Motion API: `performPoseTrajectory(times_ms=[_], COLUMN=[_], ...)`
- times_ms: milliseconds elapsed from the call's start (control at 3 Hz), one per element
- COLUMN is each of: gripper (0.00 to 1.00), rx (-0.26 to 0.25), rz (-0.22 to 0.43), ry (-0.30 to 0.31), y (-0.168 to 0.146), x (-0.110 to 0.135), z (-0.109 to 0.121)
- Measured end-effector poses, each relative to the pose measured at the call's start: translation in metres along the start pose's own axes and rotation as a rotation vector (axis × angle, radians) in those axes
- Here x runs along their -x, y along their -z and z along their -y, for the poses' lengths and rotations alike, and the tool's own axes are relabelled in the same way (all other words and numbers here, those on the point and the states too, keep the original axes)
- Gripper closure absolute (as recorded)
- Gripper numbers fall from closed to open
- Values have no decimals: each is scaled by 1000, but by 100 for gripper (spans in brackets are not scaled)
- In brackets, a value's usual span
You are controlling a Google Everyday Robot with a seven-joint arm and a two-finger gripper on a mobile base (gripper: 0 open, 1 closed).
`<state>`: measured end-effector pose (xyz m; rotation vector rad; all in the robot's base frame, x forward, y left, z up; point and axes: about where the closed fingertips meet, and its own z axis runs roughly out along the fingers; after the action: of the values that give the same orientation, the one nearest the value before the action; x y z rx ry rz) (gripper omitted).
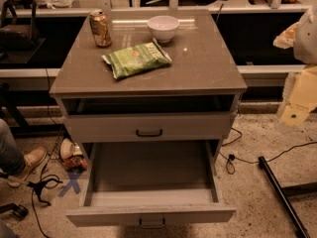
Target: Close middle drawer
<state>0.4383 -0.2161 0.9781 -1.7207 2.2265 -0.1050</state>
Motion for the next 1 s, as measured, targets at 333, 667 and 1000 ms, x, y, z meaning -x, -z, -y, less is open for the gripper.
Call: performPoseTrajectory(times_ms=[333,667,1000], gripper=[0,0,0], rx=[0,71,206], rz=[0,10,22], ry=[0,-49,-140], y=[0,-24,-81], x=[0,-8,-19], z=[0,-7,-28])
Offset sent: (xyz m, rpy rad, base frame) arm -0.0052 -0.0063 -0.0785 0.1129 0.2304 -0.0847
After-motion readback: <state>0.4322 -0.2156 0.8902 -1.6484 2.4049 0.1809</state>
